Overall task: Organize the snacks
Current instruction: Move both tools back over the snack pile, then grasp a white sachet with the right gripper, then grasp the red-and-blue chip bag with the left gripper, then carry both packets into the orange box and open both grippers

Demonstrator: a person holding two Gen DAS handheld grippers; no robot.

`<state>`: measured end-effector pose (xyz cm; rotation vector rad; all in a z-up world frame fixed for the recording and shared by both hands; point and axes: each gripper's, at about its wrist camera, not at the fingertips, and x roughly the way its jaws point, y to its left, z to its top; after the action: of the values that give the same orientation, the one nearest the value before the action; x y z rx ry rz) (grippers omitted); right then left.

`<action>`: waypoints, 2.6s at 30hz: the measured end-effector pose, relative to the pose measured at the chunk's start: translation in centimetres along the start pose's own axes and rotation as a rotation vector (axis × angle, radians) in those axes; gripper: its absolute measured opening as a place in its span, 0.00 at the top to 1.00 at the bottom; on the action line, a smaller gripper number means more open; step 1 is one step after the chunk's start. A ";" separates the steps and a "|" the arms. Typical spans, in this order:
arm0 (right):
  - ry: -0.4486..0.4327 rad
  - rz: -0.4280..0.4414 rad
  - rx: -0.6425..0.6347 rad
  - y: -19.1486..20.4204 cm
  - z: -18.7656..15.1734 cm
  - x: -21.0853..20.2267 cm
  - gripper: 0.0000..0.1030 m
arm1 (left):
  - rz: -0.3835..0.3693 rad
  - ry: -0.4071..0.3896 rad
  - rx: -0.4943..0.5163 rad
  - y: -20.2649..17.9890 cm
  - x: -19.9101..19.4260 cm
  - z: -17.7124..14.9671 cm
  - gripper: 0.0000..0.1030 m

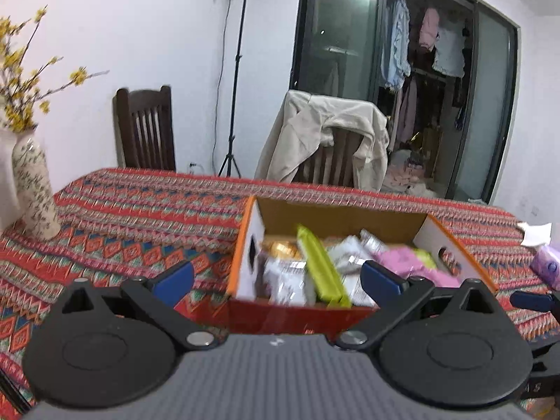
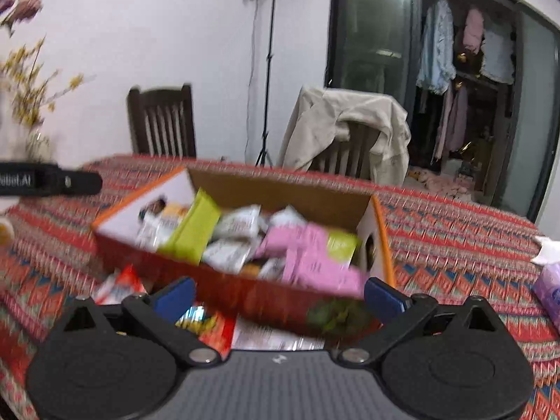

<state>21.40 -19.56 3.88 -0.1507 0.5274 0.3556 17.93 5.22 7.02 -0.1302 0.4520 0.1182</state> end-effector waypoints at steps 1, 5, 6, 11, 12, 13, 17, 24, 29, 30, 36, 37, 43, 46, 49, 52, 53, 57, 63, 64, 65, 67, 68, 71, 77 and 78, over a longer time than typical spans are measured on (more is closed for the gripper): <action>0.016 0.004 -0.008 0.2 -0.7 0.0 0.00 | 0.004 0.011 -0.005 0.5 -0.1 -0.5 0.00; 0.074 0.025 -0.036 1.5 -2.8 0.1 0.00 | 0.020 0.060 -0.020 1.7 -0.2 -2.4 0.00; 0.085 0.028 -0.041 1.8 -3.2 0.3 0.00 | 0.019 0.072 -0.024 2.0 -0.2 -2.9 0.00; 0.157 0.028 -0.084 3.2 -4.8 1.6 0.00 | 0.011 0.106 -0.037 2.7 -0.6 -4.8 0.00; 0.166 0.026 -0.086 3.2 -4.9 1.9 0.00 | 0.007 0.110 -0.040 2.9 -0.6 -5.0 0.00; 0.172 0.027 -0.087 3.3 -5.0 2.1 0.00 | 0.007 0.118 -0.044 3.0 -0.5 -5.3 0.00; 0.189 0.029 -0.092 3.8 -5.2 3.3 0.04 | 0.008 0.133 -0.050 3.0 -0.2 -5.8 0.00; 0.175 0.070 -0.075 3.4 -5.3 2.5 0.39 | -0.002 0.134 -0.041 2.3 -0.2 -5.5 0.00; 0.140 0.069 -0.087 2.9 -5.6 1.0 0.46 | -0.015 0.137 -0.026 1.3 0.1 -5.3 0.00; 0.133 0.066 -0.083 2.6 -5.6 0.8 0.46 | -0.016 0.139 -0.024 1.1 0.3 -5.3 0.00; 0.070 0.013 -0.009 -0.3 -5.3 -0.5 0.46 | -0.025 0.161 -0.012 -0.2 0.9 -5.3 0.00; 0.058 0.004 0.008 -0.8 -5.2 -0.6 0.46 | -0.028 0.163 -0.007 -0.5 1.0 -5.4 0.00; 0.021 0.003 0.131 -3.4 -6.1 -0.3 0.46 | -0.030 0.200 0.023 -2.6 2.4 -5.7 0.00; 0.014 0.005 0.162 -4.1 -6.4 -0.5 0.46 | -0.037 0.221 0.033 -3.7 3.4 -6.2 0.00; -0.006 0.020 0.173 -4.2 -6.7 -0.9 0.45 | -0.043 0.233 0.034 -4.5 4.2 -6.9 0.00; -0.005 0.023 0.160 -4.0 -6.9 -0.9 0.45 | -0.056 0.242 0.043 -4.7 4.7 -7.4 0.00; -0.006 0.027 0.157 -3.9 -6.9 -1.0 0.45 | -0.061 0.245 0.044 -4.7 4.8 -7.6 0.00; -0.013 0.030 0.151 -3.7 -7.0 -1.0 0.44 | -0.060 0.230 0.053 -4.8 4.8 -8.1 0.01; -0.011 0.024 0.147 -3.6 -7.0 -0.9 0.43 | -0.100 0.215 0.046 -4.7 4.4 -8.3 0.17; -0.010 0.022 0.146 -3.6 -7.1 -1.0 0.43 | -0.109 0.211 0.046 -4.8 4.2 -8.3 0.22; -0.008 0.020 0.146 -3.6 -7.1 -0.9 0.43 | -0.103 0.205 0.050 -4.9 4.0 -8.3 0.25; -0.008 0.017 0.147 -3.6 -7.1 -1.0 0.43 | -0.090 0.189 0.049 -4.8 3.7 -8.2 0.39; -0.009 0.016 0.147 -3.6 -7.1 -0.9 0.43 | -0.089 0.181 0.044 -4.8 3.5 -8.1 0.46; -0.012 0.016 0.149 -3.6 -7.1 -0.9 0.43 | -0.106 0.166 0.036 -4.6 3.0 -7.9 0.59; -0.018 0.021 0.150 -3.7 -7.1 -1.0 0.43 | -0.098 0.119 0.050 -4.6 1.6 -7.5 0.64; -0.022 0.025 0.151 -3.7 -7.1 -1.0 0.43 | -0.100 0.113 0.049 -4.5 1.3 -7.4 0.64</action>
<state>18.63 -24.91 -1.51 0.0056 0.5324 0.3398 16.58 -0.27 0.29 -0.1116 0.5600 0.0020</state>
